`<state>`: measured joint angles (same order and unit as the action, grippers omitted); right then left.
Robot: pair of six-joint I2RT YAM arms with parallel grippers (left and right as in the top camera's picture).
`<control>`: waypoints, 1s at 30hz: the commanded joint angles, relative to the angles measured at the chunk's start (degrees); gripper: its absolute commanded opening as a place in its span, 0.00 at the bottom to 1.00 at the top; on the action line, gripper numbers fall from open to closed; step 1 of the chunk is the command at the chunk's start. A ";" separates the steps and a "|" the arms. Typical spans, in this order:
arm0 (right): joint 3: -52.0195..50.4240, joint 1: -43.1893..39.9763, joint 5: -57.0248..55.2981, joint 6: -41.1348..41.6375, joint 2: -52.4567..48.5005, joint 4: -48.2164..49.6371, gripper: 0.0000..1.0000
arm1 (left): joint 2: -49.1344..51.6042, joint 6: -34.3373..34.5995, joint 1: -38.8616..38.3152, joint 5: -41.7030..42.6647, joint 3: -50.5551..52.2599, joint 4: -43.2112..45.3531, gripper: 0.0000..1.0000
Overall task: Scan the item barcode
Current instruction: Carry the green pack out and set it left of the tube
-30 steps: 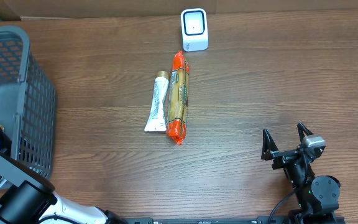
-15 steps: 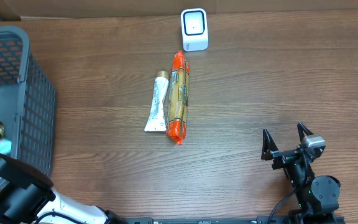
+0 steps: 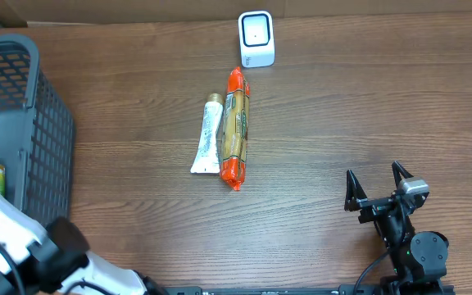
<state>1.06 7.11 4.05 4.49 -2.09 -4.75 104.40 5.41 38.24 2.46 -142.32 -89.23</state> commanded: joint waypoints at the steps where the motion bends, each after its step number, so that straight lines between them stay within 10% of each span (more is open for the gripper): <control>1: -0.61 -0.22 -0.35 0.20 0.52 0.26 1.00 | -7.74 -4.00 -3.89 9.60 -3.06 -0.59 0.04; 16: -0.61 -0.22 -0.37 0.20 0.52 0.28 1.00 | -7.74 -4.13 -32.96 11.63 16.06 -5.60 0.05; 30: -0.61 -0.22 -0.37 0.20 0.52 0.28 1.00 | -7.65 1.18 -37.66 10.03 61.59 26.36 0.04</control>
<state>1.08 7.11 4.05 4.47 -2.09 -4.75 97.51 3.97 1.43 14.61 -87.44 -67.02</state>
